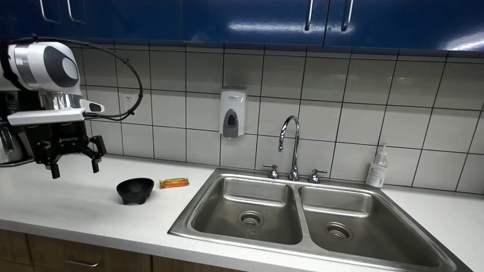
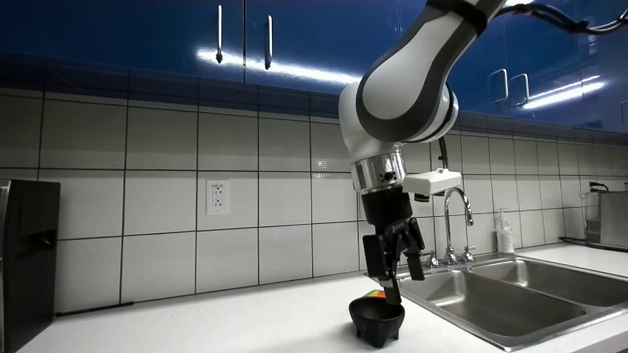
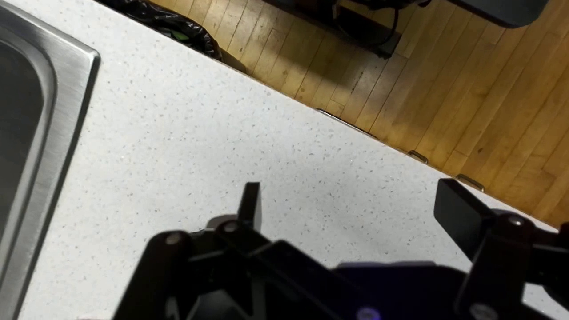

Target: Pick up the black bowl and put it in the sink

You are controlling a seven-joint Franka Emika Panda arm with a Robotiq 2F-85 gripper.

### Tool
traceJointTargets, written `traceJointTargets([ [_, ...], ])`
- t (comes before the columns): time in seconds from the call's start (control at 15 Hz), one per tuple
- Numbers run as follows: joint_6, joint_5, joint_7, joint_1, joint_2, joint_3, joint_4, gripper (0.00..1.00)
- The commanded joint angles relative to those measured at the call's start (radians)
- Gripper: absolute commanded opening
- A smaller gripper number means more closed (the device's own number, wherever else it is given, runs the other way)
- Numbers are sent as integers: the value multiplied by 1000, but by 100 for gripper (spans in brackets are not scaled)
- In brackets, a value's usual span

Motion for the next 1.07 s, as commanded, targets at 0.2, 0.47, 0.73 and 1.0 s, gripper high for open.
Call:
traceJointTargets([
  [0.2,32,-107,51,-25,179,-7,113,100],
  [0.47,16,-138,59,-25,289,-33,207,100],
  [0.73,-1,-142,58,-18,398,-62,313,100],
  [1.0,-24,-134,52,-10,506,-86,424,100],
])
